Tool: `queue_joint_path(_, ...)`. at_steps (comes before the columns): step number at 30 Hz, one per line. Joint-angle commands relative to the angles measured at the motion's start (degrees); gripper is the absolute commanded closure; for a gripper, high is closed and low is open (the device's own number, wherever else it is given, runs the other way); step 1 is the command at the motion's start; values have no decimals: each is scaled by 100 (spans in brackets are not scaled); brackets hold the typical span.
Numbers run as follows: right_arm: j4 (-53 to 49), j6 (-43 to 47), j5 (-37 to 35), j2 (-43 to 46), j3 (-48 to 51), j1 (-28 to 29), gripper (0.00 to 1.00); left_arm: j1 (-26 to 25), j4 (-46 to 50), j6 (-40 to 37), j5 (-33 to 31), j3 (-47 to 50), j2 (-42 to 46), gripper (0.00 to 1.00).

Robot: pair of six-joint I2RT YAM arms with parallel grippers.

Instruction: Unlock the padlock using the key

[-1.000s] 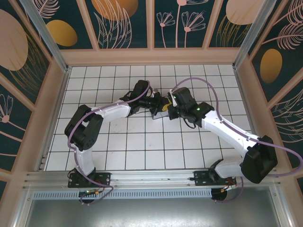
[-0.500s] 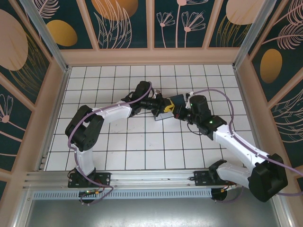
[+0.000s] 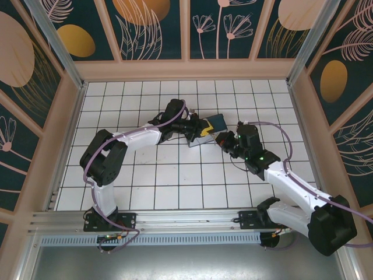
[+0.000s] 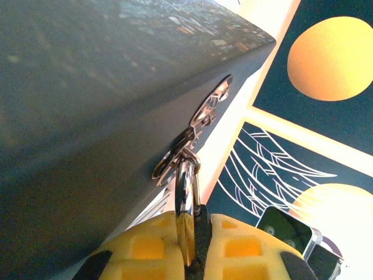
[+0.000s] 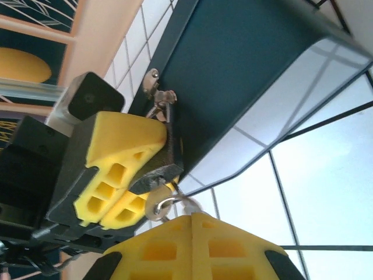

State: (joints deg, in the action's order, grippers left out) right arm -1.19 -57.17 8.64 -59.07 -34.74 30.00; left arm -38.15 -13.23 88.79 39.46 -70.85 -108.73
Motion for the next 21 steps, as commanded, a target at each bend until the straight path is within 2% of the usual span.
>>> queue_joint_path(1,-643,1060,-449,94,-694,-45,93,34,6,-64,-62,-269,90,100)
queue_joint_path(3,-908,2062,-462,124,-1012,-41,87,33,125,-136,-34,-338,72,100)
queue_joint_path(5,-1164,3207,-190,25,-1326,-30,78,33,201,-182,21,-397,61,100)
queue_joint_path(8,-1788,4445,256,-477,-1892,34,66,36,413,-342,74,-503,23,100)
queue_joint_path(13,-2961,5407,-83,-1391,-2805,348,63,79,564,-491,227,-574,-22,100)
queue_joint_path(21,-3390,6112,-899,-1515,-2895,722,68,93,612,-456,385,-670,-117,100)
